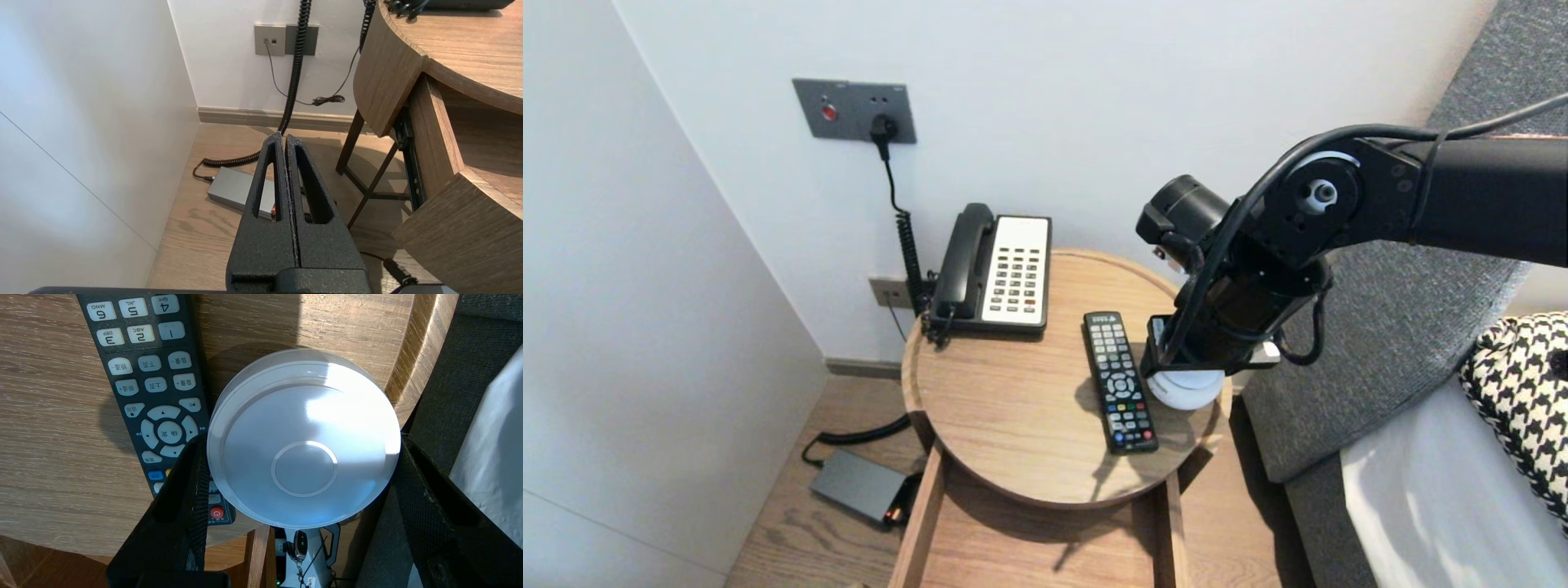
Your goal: Take the remote control out of the drawer one by one and place them on the table
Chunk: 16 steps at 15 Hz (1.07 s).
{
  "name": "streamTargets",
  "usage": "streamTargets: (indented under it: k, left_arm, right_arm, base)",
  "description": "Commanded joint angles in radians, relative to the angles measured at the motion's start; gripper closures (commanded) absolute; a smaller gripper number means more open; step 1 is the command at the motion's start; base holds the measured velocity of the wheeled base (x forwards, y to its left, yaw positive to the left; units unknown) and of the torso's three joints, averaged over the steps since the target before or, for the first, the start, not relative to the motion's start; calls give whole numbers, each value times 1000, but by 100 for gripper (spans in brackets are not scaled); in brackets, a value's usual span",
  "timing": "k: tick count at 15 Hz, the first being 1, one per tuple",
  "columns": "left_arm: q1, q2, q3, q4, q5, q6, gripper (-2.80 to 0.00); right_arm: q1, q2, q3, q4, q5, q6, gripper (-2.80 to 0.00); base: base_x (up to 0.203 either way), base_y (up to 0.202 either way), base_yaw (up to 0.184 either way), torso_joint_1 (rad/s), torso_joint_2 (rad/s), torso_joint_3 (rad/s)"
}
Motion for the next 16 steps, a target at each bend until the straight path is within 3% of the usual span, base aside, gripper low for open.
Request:
streamTargets:
  k: [1, 4, 5, 16]
  left_arm:
    - [0, 0, 12, 0, 0, 1, 0]
    - [0, 0, 12, 0, 0, 1, 0]
    - [0, 0, 12, 1, 0, 1, 0]
    - [0, 0, 12, 0, 0, 1, 0]
  right_arm:
    - [-1, 6, 1, 9, 5, 3, 0]
    - [-1, 0, 1, 6, 7, 3, 0]
    - [0, 0, 1, 7, 7, 3, -280]
    - [-1, -66, 1, 0, 3, 0, -280]
  base:
    - [0, 0, 0, 0, 0, 0]
    - [0, 0, 0, 0, 0, 0]
    - [0, 0, 0, 0, 0, 0]
    - [0, 0, 0, 0, 0, 0]
